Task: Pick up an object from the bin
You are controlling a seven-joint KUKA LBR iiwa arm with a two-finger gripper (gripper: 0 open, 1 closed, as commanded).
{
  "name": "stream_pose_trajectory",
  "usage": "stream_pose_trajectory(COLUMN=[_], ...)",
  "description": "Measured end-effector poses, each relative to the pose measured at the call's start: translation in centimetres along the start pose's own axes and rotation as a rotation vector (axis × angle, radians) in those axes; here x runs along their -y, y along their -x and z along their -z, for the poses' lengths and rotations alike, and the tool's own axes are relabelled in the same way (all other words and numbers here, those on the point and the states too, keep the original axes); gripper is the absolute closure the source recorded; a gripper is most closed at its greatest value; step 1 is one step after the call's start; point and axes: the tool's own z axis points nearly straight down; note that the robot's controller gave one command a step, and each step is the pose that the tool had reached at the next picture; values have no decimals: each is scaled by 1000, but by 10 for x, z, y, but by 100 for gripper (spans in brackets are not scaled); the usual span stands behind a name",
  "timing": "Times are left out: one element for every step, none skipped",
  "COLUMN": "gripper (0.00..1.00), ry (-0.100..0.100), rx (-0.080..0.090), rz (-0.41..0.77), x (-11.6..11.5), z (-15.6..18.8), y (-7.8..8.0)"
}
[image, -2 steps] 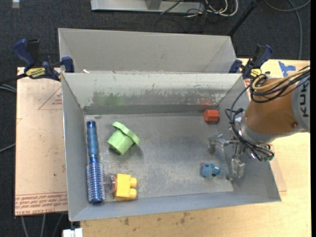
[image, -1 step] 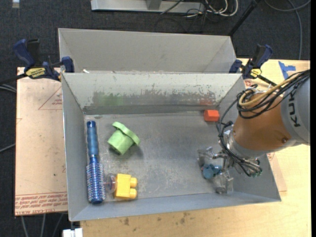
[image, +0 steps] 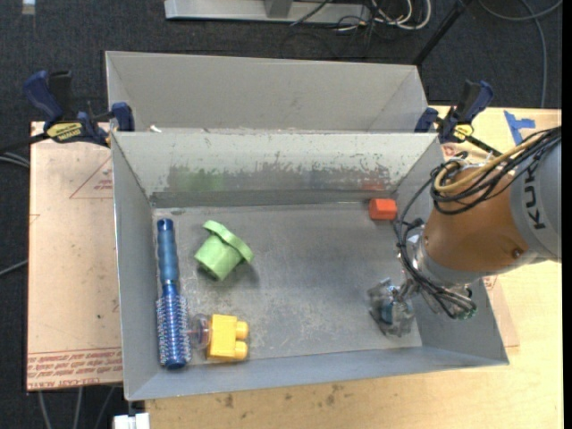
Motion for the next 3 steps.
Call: stream_pose_trajectory(gripper=[100, 0, 0], ry=[-5, 0, 1], rx=[8, 1, 0], rz=[-3, -2, -293], x=[33, 31, 50], z=[54, 51, -1], y=[32, 30, 45])
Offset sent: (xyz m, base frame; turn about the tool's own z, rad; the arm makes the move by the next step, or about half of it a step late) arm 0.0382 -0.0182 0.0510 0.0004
